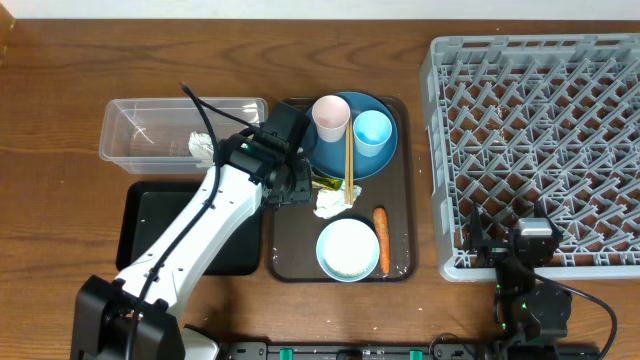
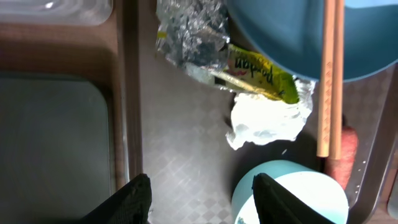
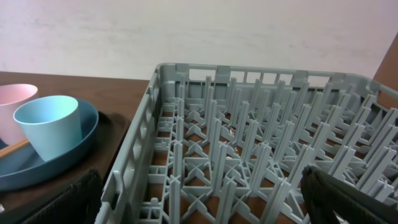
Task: Sort waste into correct bins and load items into the dishwasher rack
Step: 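Lower the left gripper and grasp the foil wrapper with green packet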
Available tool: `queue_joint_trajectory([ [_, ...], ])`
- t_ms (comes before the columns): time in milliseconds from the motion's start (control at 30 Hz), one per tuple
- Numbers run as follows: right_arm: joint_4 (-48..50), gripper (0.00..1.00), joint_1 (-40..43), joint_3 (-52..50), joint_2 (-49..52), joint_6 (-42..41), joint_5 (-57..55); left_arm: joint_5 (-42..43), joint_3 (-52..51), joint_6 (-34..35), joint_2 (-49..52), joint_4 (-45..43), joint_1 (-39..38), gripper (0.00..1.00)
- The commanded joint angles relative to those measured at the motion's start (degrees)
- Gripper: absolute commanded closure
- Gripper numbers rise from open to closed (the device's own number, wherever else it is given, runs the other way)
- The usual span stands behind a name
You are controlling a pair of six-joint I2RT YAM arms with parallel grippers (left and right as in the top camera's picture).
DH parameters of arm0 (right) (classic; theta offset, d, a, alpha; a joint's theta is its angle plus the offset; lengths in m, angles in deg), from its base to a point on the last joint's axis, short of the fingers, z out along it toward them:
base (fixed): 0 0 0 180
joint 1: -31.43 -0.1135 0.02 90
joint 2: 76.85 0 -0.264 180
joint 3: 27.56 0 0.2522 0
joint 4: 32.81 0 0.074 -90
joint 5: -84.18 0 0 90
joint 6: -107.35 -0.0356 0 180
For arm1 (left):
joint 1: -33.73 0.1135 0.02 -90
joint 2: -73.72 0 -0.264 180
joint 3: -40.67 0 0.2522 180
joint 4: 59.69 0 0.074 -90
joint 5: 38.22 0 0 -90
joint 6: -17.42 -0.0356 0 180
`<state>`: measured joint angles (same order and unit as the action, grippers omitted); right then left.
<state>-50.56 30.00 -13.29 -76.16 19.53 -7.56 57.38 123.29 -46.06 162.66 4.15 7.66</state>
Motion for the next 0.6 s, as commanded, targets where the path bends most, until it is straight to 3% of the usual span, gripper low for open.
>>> queue_joint_trajectory([
  [0, -0.07, 0.01, -0.68, -0.22, -0.28, 0.24, -0.37, -0.74, -0.28, -0.72, 0.11, -1.49, -0.11, 0.45],
  [267, -0.07, 0.01, -0.68, -0.22, -0.28, 0.24, -0.37, -0.74, -0.28, 0.9, 0.13, -7.32, -0.11, 0.45],
  [567, -0.07, 0.01, -0.68, -0.22, -0.28, 0.24, -0.37, -3.56, -0.31, 5.38, 2.71, -7.98, -0.11, 0.45],
])
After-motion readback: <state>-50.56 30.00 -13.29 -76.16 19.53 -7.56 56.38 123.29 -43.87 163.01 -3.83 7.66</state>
